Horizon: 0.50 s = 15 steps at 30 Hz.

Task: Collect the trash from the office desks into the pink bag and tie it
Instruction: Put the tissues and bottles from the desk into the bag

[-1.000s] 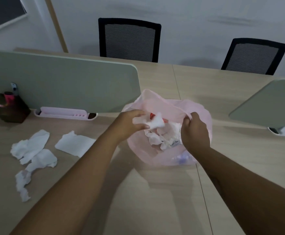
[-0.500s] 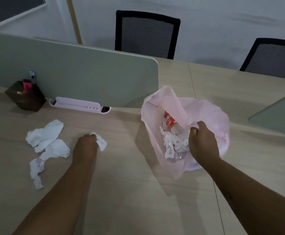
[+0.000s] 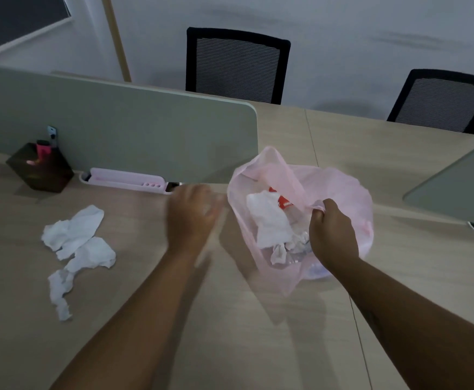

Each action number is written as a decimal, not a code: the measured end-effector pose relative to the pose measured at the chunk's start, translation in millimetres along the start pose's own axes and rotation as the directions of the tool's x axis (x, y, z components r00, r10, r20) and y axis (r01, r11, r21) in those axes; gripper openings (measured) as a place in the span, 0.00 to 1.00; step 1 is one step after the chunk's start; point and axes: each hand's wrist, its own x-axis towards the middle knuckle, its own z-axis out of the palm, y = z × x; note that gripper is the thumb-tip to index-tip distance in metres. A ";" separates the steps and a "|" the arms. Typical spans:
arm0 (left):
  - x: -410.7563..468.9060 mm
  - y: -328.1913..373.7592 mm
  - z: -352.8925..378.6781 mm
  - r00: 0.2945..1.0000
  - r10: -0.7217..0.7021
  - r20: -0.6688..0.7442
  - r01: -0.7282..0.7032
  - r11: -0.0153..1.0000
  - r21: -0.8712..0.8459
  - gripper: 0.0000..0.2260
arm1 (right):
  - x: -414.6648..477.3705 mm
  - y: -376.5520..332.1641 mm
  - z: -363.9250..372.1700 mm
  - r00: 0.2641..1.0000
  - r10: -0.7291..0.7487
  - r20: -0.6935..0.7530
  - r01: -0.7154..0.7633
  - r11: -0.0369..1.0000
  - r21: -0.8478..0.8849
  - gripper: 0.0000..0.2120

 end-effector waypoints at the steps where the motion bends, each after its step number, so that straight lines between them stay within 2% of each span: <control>1: -3.9 -28.2 -6.0 0.995 -0.070 -0.071 0.080 0.986 0.146 0.18 | -0.3 -0.7 1.1 1.000 -0.004 0.000 0.004 1.000 -0.002 0.12; 3: -18.3 -85.2 -20.2 0.961 -0.273 -0.044 0.271 0.896 0.351 0.28 | -2.1 -4.4 6.6 1.000 -0.021 0.009 0.021 1.000 -0.014 0.11; 4: -28.1 -110.0 -29.6 0.916 -0.402 -0.005 0.366 0.829 0.423 0.34 | -3.5 -7.1 10.7 0.999 -0.033 0.016 0.034 0.999 -0.024 0.11; 6: -48.6 -148.7 -47.7 0.766 -0.641 0.045 0.520 0.660 0.542 0.45 | -7.3 -11.3 18.7 0.997 -0.061 0.036 0.063 0.996 -0.057 0.11; 7: -57.6 -164.0 -55.3 0.725 -0.687 0.050 0.539 0.612 0.578 0.49 | -8.8 -12.0 22.9 0.996 -0.075 0.046 0.079 0.994 -0.080 0.11; 10: -66.5 -203.9 -66.6 0.684 -0.719 0.122 0.527 0.602 0.599 0.53 | -11.4 -9.1 32.4 0.994 -0.089 0.063 0.097 0.986 -0.137 0.11; 12: -61.5 -216.0 -65.7 0.641 -0.738 0.211 0.525 0.622 0.581 0.47 | -11.9 -7.5 37.4 0.993 -0.094 0.065 0.103 0.982 -0.160 0.12; 13: -61.4 -218.2 -61.3 0.668 -0.708 0.228 0.506 0.657 0.559 0.39 | -12.1 -6.5 38.2 0.993 -0.103 0.063 0.113 0.979 -0.167 0.12; 15: -65.3 -218.8 -55.0 0.805 -0.562 0.192 0.412 0.761 0.501 0.20 | -12.5 -7.6 42.5 0.991 -0.116 0.064 0.125 0.977 -0.171 0.13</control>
